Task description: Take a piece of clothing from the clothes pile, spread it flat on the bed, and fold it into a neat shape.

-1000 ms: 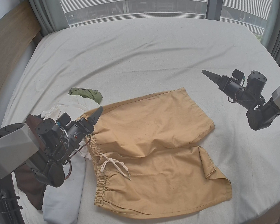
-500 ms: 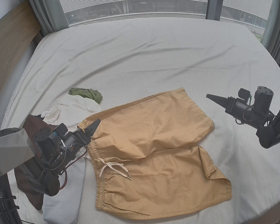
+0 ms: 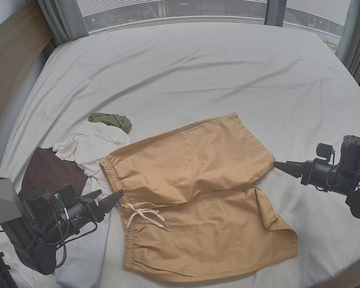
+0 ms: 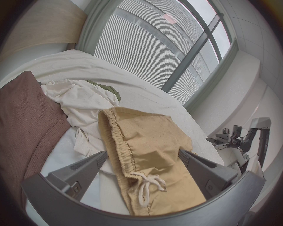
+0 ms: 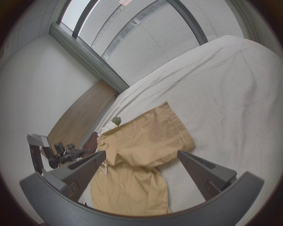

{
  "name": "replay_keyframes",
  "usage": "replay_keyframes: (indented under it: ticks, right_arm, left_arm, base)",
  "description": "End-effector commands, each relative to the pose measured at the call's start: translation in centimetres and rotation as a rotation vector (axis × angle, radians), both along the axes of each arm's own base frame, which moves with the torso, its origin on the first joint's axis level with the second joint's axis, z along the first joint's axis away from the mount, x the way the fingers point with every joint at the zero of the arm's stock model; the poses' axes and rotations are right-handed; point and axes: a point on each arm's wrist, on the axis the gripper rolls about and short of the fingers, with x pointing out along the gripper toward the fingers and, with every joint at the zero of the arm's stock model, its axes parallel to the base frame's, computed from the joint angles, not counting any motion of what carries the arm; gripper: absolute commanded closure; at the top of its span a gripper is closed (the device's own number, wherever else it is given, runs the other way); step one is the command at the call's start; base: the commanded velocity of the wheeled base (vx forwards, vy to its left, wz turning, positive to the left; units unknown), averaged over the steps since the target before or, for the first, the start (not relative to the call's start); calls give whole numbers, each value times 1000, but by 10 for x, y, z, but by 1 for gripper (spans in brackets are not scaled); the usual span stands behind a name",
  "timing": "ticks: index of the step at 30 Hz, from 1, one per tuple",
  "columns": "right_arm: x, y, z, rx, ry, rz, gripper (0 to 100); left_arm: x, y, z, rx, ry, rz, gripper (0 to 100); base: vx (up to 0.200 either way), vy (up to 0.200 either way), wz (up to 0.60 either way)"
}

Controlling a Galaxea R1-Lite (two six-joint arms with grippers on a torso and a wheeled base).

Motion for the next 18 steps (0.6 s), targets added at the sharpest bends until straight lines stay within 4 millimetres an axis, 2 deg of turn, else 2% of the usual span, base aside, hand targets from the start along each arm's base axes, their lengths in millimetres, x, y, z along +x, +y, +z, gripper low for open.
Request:
replay_keyframes:
  ticks: [1, 4, 7, 10, 18]
  right_arm:
    - [-3, 0, -11, -9, 46, 4, 0]
    - [-5, 1, -21, -18, 81, 7, 0]
    - [-7, 1, -32, -38, 113, 14, 0]
    - [-10, 2, -45, -64, 152, 26, 0]
    - [-18, 8, -59, -74, 218, 56, 0]
  left_arm:
    - [-11, 0, 5, -1, -1, -31, 0]
    - [-26, -8, 11, -17, -1, -137, 0]
    - [-32, -13, 12, -18, 2, -169, 0]
    - [-34, -15, 12, -15, 4, -180, 0]
    - [-34, -17, 10, -12, 12, -187, 0]
  base:
    - [0, 0, 0]
    - [0, 0, 0]
    - [0, 0, 0]
    - [0, 0, 0]
    - [0, 0, 0]
